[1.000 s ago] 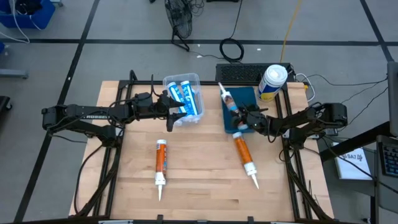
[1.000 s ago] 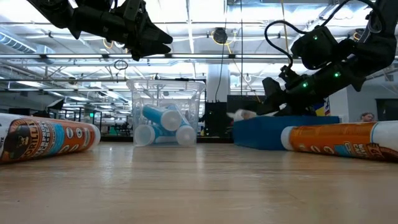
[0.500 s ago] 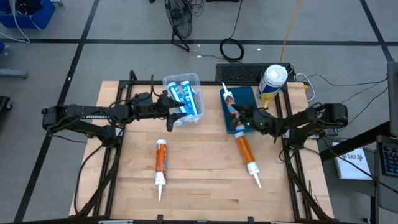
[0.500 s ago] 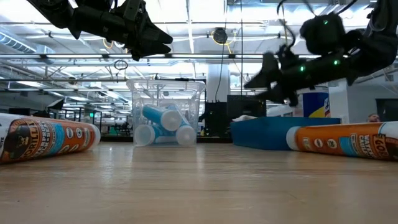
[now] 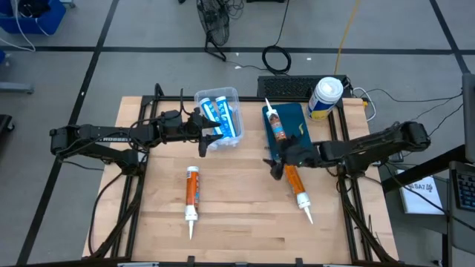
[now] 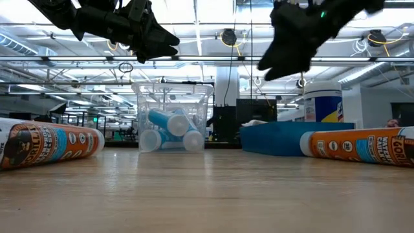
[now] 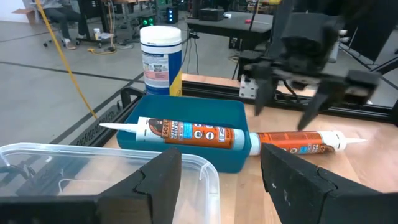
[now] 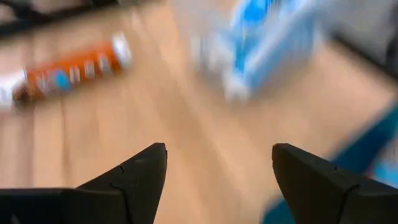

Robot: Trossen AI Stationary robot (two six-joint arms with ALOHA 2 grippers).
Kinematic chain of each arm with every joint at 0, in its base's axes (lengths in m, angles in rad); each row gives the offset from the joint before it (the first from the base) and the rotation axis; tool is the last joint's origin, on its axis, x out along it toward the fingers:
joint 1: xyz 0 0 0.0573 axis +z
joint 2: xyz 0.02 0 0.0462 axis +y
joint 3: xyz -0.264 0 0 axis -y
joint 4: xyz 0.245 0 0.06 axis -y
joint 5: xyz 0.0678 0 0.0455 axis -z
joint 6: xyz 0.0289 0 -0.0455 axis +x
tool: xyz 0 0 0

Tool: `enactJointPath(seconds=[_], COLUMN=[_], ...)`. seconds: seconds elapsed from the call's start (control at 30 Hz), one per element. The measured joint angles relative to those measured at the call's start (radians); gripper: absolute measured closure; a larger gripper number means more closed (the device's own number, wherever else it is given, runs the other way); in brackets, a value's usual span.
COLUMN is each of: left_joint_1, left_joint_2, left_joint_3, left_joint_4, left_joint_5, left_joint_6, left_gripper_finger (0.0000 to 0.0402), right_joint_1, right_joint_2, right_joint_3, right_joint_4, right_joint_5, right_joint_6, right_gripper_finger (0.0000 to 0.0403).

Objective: Pick & place silicon tubes, Sealant and Lysol wipes
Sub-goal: Put the right orange sealant into the blue bin

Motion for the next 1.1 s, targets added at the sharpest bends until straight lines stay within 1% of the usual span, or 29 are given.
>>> enactJointPath(seconds=[0.07, 0.2, 0.3, 0.4, 0.5, 0.57, 0.63, 0.77, 0.87, 0.97, 1.1], left_joint_1=[0.000, 0.000, 0.000, 0.000, 0.000, 0.000, 0.000, 0.000, 0.000, 0.000, 0.000], left_joint_2=[0.000, 0.000, 0.000, 0.000, 0.000, 0.000, 0.000, 0.000, 0.000, 0.000, 0.000], left_joint_3=[0.000, 0.000, 0.000, 0.000, 0.000, 0.000, 0.000, 0.000, 0.000, 0.000, 0.000], left_joint_4=[0.000, 0.000, 0.000, 0.000, 0.000, 0.000, 0.000, 0.000, 0.000, 0.000, 0.000], left_joint_5=[0.000, 0.000, 0.000, 0.000, 0.000, 0.000, 0.000, 0.000, 0.000, 0.000, 0.000], left_joint_6=[0.000, 0.000, 0.000, 0.000, 0.000, 0.000, 0.000, 0.000, 0.000, 0.000, 0.000], left_gripper_finger=[0.0183, 0.0183, 0.0183, 0.0183, 0.0183, 0.0183, 0.0183, 0.0183, 0.0183, 0.0183, 0.0183], right_joint_1=[0.042, 0.116, 0.162, 0.201, 0.232, 0.244, 0.247, 0.245, 0.245, 0.245, 0.245], right_joint_2=[0.015, 0.045, 0.056, 0.053, 0.055, 0.056, 0.066, 0.092, 0.134, 0.194, 0.306], right_joint_3=[0.101, 0.220, 0.234, 0.202, 0.149, 0.114, 0.082, 0.051, 0.038, 0.031, 0.031], right_joint_4=[-0.251, -0.616, -0.776, -0.866, -0.875, -0.849, -0.813, -0.756, -0.699, -0.641, -0.627], right_joint_5=[-0.007, -0.083, -0.151, -0.180, -0.216, -0.255, -0.291, -0.317, -0.324, -0.365, -0.433], right_joint_6=[0.156, 0.495, 0.688, 0.845, 0.951, 0.988, 1.003, 1.008, 1.008, 1.001, 0.976], right_gripper_finger=[0.0133, 0.0133, 0.0133, 0.0133, 0.0133, 0.0133, 0.0133, 0.0133, 0.0133, 0.0133, 0.0133])
